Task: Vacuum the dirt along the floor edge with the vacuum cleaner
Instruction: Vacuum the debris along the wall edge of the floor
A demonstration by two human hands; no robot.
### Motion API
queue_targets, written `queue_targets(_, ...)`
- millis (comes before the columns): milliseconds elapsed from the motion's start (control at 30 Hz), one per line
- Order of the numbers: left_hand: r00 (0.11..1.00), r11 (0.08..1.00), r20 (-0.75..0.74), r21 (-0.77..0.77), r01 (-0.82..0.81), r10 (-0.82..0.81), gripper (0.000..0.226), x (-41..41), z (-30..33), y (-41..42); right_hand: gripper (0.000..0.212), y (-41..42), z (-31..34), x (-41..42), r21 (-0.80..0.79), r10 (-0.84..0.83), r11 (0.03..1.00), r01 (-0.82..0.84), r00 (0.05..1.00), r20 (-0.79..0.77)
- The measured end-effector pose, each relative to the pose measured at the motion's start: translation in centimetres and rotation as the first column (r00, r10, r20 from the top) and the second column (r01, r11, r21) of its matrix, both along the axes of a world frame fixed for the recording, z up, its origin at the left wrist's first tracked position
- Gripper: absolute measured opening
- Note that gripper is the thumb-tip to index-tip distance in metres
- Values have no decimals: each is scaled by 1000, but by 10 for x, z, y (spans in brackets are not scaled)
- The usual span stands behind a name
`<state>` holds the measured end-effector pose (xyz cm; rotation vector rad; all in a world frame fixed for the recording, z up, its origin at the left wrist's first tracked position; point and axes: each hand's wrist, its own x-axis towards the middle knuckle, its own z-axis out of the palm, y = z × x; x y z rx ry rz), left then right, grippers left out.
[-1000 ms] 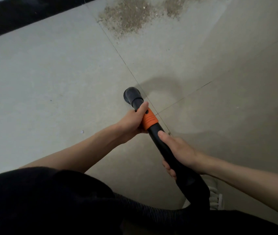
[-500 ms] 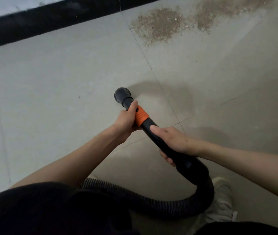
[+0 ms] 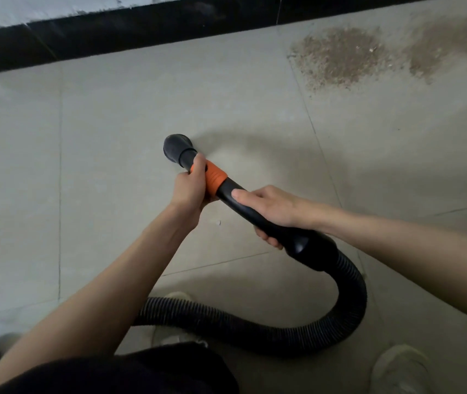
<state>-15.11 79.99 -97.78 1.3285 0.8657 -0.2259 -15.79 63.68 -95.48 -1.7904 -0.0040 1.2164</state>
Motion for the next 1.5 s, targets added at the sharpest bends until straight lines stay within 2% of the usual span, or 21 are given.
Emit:
queue_targets(300,990,969,-103,-236,68,-95,22,5,-4,11,51,-18,-6,6,-22,74,997,-75,997,-32)
queue_targets(400,988,975,-102,-201,97,-119,25,-3,-7,-1,50,-34,-5,-7,-20,63,998,-64,997,-47)
queue_targets(533,994,985,-25,-138,106,-111,27,1,-6,-11,49,-42,1,-13,-10,19,1000,-19,1000,9)
queue_targets(767,982,984,-116,-111,138,-151,24,21,-2,-14,52,-33,4,1,-38,-22,999,22,1000,7)
queue_targets(933,997,996,-73,-91,26,-33,24,-5,-5,-19,51,-46,1,-11,21,69,997,-69,998,4)
queue_targets(1000,997,996,-71,-85,15,-21,22,-20,-1,-22,49,-50,0,-23,31,96,995,-95,995,-18)
queue_targets(1167,976,979,-150,-151,137,-159,27,-52,9,-30,50,-66,4,-54,57,128,991,-122,984,-122)
queue_targets(1333,959,969,-234,-223,107,-160,28,-86,3,-51,54,-87,9,-82,57,153,988,-143,950,-273)
queue_targets(1500,946,970,-276,-218,112,-171,30,-112,-2,-74,60,-108,11,-99,52,205,979,-200,918,-340)
